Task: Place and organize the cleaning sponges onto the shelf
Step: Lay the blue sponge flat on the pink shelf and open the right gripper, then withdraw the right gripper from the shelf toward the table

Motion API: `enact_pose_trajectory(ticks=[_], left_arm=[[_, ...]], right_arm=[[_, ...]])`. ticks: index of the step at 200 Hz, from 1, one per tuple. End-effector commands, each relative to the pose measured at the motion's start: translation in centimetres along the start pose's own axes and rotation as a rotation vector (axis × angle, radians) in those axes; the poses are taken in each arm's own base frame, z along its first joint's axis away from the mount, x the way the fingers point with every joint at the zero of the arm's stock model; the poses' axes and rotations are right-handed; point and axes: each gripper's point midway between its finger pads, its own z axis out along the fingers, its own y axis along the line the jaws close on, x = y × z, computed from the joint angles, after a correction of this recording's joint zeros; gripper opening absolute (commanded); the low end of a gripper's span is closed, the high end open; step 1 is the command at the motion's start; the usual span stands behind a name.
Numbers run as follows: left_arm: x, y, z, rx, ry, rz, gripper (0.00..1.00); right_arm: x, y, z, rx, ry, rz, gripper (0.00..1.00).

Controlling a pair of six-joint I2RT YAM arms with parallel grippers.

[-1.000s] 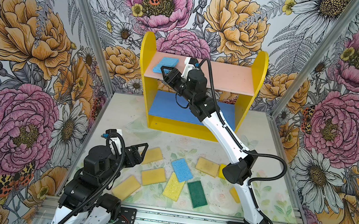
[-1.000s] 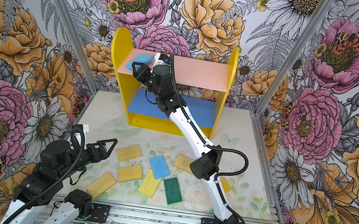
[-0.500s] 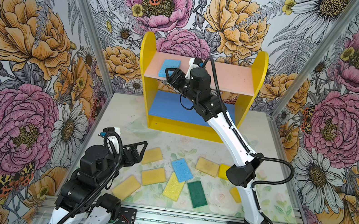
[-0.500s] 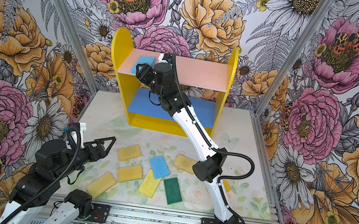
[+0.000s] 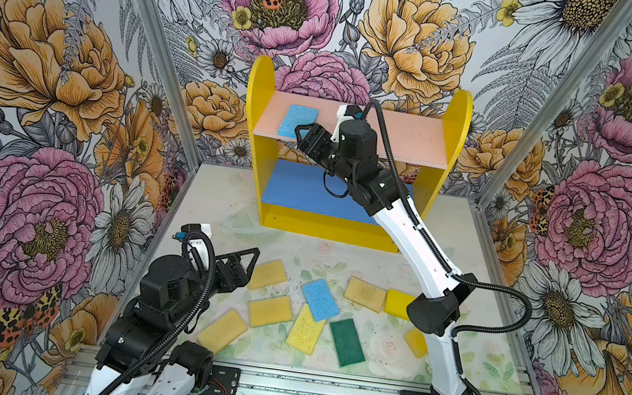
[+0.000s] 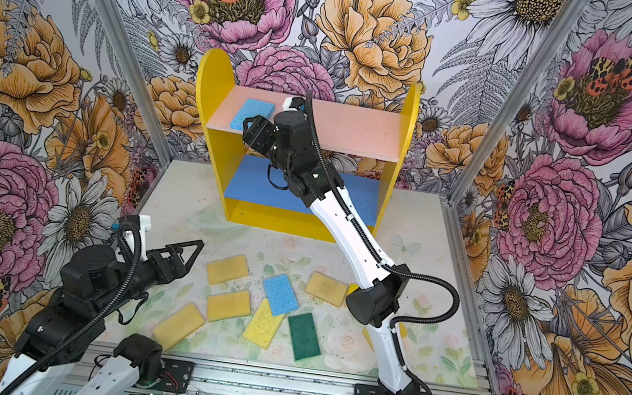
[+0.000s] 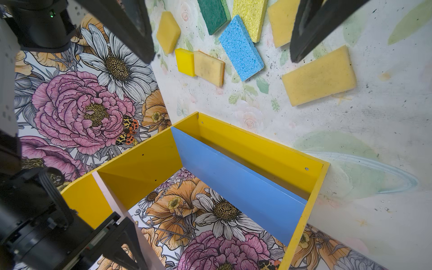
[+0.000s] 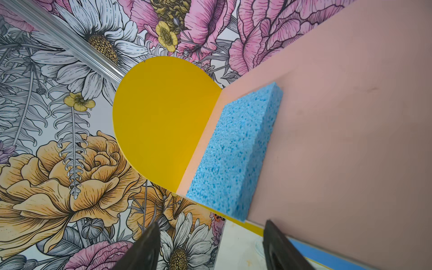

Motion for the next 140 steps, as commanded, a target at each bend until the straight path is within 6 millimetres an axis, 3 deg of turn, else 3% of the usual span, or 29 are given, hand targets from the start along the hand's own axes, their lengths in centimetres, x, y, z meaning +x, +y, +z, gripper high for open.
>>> enact_pose_trajectory(ticks=[1,27,55,76,113,125,140], left_arm=[[-0.8,-0.4,-0.3,0.001,-0.018,0.002,0.92],[-1.4,-0.1,-0.2,-0.025,-0.039,0.014,0.94],[-2.6,0.8,1.1,-0.106,-0.043,0.028,0.95],[-3.8,2.0,2.6,-0.174,-0.053,0.039,0.96],[-6.2,4.0,6.5,-0.199,-0.047,-0.017,0.99],[-7.1,4.5,7.4,-0.204,-0.07,-0.012,0.99],[-8.0,5.4,8.3,-0.236,-0.093,0.026,0.99]], right_arm=[[1.3,-2.9,-0.4,0.118,0.048,-0.008,0.72],[1.6,-3.1,-2.0,0.132,0.067,-0.037,0.72],[2.5,-5.2,-6.8,0.212,0.094,-0.114,0.73],[3.6,-9.5,-12.1,0.33,0.099,-0.166,0.73],[4.2,-19.7,-22.0,0.505,0.074,-0.126,0.75],[4.0,-21.2,-23.7,0.524,0.063,-0.15,0.77],[3.8,-21.9,-24.0,0.524,0.093,-0.215,0.79]])
